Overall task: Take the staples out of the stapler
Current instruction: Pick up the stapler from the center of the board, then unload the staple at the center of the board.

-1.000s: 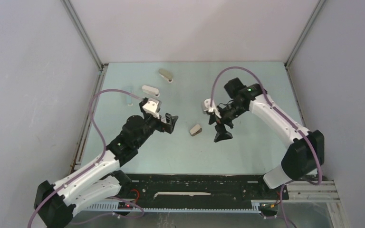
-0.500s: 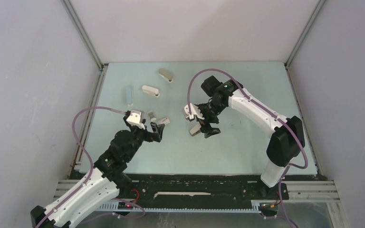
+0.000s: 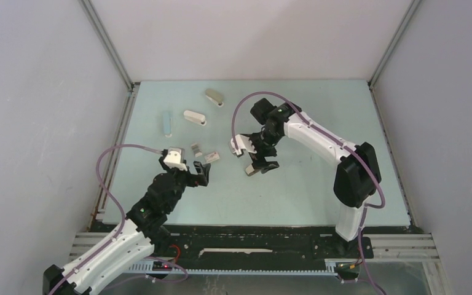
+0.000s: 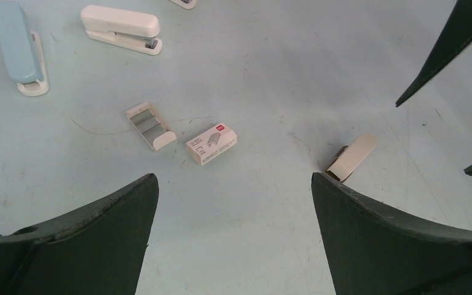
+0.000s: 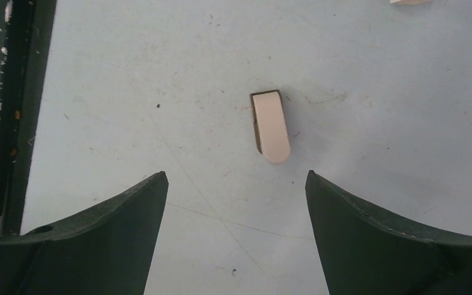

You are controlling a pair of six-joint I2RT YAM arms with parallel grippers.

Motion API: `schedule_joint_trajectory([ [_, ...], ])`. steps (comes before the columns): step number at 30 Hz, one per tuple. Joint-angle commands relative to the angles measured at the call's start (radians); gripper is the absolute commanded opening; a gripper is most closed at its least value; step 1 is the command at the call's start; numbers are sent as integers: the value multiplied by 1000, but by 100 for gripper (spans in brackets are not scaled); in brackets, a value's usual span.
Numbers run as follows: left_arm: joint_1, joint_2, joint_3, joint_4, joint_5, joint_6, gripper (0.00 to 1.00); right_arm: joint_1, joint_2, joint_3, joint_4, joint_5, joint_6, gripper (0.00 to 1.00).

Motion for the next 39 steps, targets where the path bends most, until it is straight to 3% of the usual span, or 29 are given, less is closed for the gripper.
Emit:
schedule_joint_trajectory([
  [1,7,-38,-28,62,-34,-33,100,23,37,69,-1,48,-15,92],
  [17,7,-176,-79,12,-46,-104,96,53,216,104,106,224,-14,82],
  [31,6,-301,-109,-108,-60,-176,92,79,206,-8,160,235,-60,57],
  [39,7,-297,-113,-93,-52,-179,90,77,187,-12,165,227,-28,27],
])
